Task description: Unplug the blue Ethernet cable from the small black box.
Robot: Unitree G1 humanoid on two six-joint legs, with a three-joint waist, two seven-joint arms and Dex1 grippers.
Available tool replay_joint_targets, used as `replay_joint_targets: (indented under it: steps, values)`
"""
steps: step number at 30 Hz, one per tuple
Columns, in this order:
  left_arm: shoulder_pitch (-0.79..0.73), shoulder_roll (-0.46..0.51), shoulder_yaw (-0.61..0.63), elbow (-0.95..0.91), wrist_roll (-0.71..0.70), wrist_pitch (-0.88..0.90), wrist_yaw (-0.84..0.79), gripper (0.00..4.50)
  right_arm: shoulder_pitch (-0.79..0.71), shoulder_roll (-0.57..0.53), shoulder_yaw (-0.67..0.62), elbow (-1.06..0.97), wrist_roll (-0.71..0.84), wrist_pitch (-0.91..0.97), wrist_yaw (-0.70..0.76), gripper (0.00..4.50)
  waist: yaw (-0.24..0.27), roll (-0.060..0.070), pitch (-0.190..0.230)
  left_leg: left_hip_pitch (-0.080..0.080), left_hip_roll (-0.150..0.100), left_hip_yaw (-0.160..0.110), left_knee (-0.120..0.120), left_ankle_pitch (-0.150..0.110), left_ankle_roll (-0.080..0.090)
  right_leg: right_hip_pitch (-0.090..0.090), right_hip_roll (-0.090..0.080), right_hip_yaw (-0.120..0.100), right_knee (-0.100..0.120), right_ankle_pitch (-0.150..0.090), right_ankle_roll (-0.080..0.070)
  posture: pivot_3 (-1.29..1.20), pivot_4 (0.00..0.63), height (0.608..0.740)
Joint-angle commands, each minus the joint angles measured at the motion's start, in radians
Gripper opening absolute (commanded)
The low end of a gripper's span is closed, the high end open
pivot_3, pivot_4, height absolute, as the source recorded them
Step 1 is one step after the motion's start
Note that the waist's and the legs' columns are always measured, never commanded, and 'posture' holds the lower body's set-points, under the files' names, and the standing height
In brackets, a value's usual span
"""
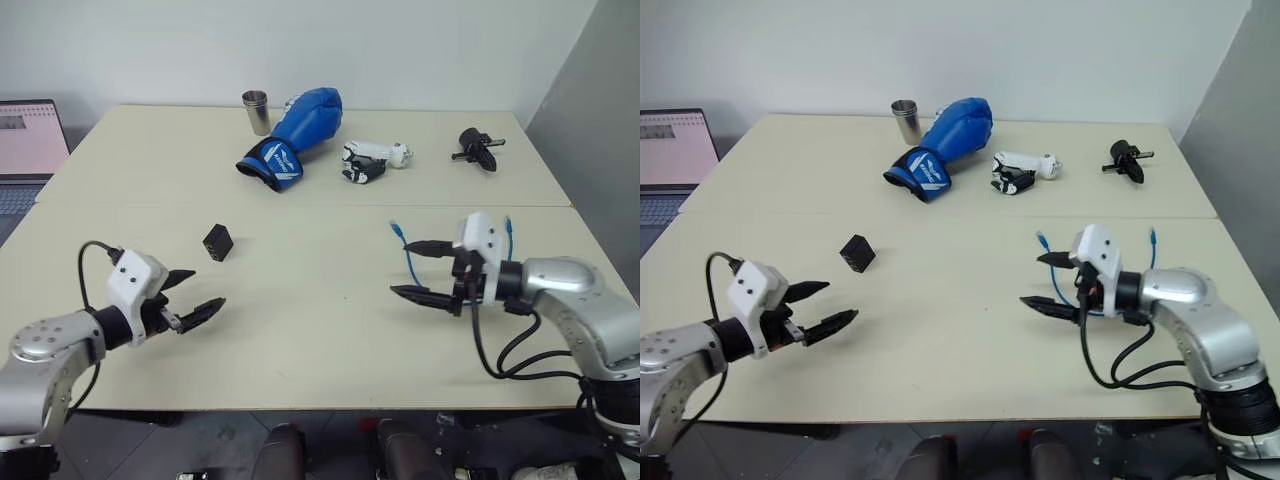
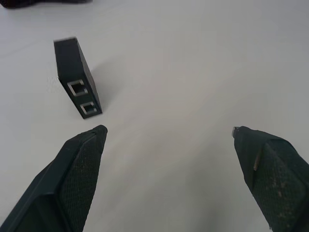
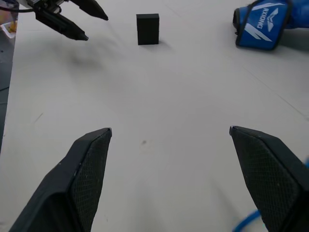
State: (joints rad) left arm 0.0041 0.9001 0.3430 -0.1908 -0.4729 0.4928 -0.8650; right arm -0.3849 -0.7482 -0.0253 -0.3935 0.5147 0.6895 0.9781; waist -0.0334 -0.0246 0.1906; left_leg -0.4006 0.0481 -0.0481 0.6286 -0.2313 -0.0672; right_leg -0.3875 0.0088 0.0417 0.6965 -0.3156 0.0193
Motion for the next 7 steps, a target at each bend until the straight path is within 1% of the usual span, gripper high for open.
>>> replay_joint_targets:
  steps: [1,4,7]
  values:
    - [-0.078,0.057,0.053,0.024,-0.037,0.027,-0.041,4.43,-0.017,-0.06,-0.071,-0.025,0.076,0.033,0.047,4.14,0.0,0.0,0.0,0.0,0.0,0.0,0.0,0.0,0.0,0.0,0.0,0.0,0.0,0.0,0.0,0.0,0.15,0.74]
    - [-0.13,0.077,0.059,0.059,-0.054,0.046,-0.065,4.43,-0.015,-0.089,-0.082,-0.018,0.086,0.03,0.057,4.14,0.0,0.0,0.0,0.0,0.0,0.001,0.0,0.0,0.0,0.0,0.0,0.0,0.0,0.0,0.0,0.0,0.15,0.74]
    - [-0.15,0.082,0.053,0.075,-0.063,0.041,-0.1,4.43,-0.02,-0.097,-0.081,-0.016,0.092,0.031,0.054,4.14,0.0,0.0,0.0,0.0,0.0,0.002,0.0,0.0,0.0,0.0,0.0,0.0,0.0,0.0,0.0,0.0,0.15,0.74]
